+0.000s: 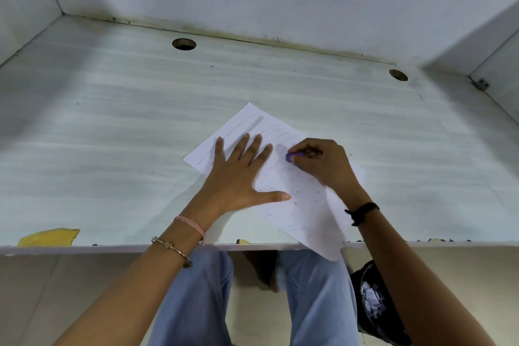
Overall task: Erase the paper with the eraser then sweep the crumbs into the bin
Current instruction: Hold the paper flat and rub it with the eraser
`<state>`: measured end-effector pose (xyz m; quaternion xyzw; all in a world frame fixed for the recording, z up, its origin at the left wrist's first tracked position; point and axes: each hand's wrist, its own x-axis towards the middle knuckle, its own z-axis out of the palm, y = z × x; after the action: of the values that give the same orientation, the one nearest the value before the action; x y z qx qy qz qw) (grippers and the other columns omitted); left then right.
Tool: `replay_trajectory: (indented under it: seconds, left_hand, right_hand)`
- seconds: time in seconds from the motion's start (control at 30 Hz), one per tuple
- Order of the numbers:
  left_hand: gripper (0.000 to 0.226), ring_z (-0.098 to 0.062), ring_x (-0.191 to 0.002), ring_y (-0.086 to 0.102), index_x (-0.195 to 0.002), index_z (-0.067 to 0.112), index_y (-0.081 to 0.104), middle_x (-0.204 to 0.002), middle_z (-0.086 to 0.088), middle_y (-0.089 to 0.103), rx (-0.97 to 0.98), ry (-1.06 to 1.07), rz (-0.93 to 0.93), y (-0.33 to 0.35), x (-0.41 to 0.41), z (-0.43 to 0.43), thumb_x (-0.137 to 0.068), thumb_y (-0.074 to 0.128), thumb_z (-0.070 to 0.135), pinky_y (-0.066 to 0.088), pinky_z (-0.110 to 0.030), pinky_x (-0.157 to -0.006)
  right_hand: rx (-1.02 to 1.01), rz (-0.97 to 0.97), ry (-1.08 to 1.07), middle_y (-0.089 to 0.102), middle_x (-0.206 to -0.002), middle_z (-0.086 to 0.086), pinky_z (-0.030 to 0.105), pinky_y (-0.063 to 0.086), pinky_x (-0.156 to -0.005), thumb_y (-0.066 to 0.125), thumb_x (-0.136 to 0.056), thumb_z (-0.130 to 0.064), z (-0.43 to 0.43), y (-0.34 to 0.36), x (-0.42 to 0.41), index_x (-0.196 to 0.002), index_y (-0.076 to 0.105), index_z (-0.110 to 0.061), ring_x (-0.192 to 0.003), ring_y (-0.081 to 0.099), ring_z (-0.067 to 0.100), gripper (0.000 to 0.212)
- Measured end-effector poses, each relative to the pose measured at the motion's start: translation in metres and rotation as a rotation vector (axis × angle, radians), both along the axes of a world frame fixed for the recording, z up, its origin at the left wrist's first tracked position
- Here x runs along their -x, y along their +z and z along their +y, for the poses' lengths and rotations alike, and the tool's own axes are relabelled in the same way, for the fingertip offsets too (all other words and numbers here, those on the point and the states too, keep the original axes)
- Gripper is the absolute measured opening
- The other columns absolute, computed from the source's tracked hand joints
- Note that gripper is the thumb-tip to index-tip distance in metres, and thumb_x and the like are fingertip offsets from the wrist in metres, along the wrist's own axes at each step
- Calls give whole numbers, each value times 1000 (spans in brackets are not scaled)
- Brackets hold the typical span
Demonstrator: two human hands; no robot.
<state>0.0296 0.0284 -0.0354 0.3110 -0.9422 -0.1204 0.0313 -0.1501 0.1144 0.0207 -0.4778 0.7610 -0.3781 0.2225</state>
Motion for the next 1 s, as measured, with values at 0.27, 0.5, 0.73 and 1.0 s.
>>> replay_trajectory:
  seconds: [0.27,0.5,0.73,1.0]
  left_hand:
    - [90,-15,-150,7,-138,15,35,-154,0,30,52,32,186,6,31,-8,-77,33,82,-4,-63,-114]
    - [108,-12,-150,-9,-155,32,9,-164,5,-4,4,12,92,-1,41,-13,-66,13,93,-15,-64,-112]
    - [106,-11,-149,-14,-156,33,-3,-163,6,-14,12,8,47,-4,42,-14,-69,15,92,-15,-64,-113]
    - [111,-13,-150,-12,-156,33,-2,-164,5,-12,52,7,55,-9,44,-17,-62,-1,93,-13,-65,-111]
  right_hand:
    - [106,-351,-128,73,-94,0,33,53,-84,69,-85,-17,8,-12,4,-91,71,-14,-78,66,12,7]
    - [57,-41,-71,71,-80,1,8,47,-63,71,-78,-4,1,-11,-4,-80,71,-10,-65,60,1,7]
    - [31,77,11,67,-69,-1,8,42,-55,71,-74,1,-8,1,2,-78,74,-7,-55,55,1,10]
    - [-22,157,32,69,-71,3,11,43,-54,70,-73,0,-14,2,-2,-79,75,-9,-57,56,9,13]
